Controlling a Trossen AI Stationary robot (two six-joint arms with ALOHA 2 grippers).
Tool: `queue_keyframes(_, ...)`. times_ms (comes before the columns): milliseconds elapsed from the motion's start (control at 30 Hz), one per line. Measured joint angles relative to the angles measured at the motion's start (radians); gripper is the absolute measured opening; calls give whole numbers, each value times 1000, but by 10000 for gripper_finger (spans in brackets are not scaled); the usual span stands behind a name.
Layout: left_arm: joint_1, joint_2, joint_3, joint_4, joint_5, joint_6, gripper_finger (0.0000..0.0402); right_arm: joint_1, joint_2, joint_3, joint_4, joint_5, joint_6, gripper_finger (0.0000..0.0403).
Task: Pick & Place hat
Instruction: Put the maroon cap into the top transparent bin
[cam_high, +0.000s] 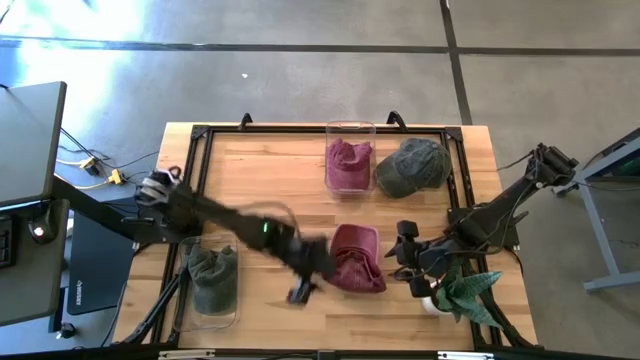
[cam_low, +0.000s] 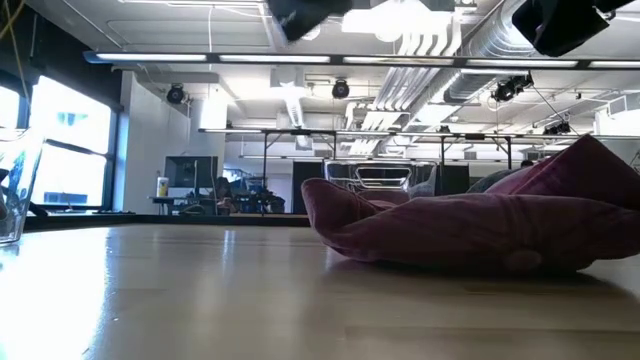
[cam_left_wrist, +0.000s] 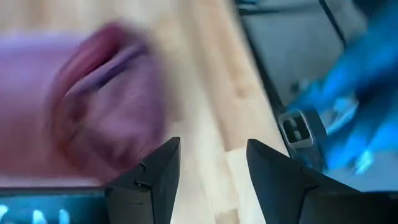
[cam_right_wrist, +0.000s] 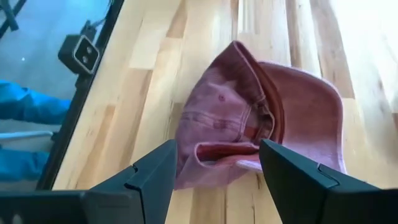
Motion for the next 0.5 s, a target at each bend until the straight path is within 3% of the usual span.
queue_keyframes(133,-110,85,-4,107,-150,278,178,0,-6,0,-5,4,6,224)
queue_keyframes(233,-136,148,11,167,-231,350,178,0,-7,0,-19,2,28,224)
queue_keyframes(367,-142,245,13,113,-312,459,178,0,-11,0,-25,-4,70,224)
queue_keyframes(500,-142,293,15,89,-463,590,178,0,-16,0,-25,-5,107,224)
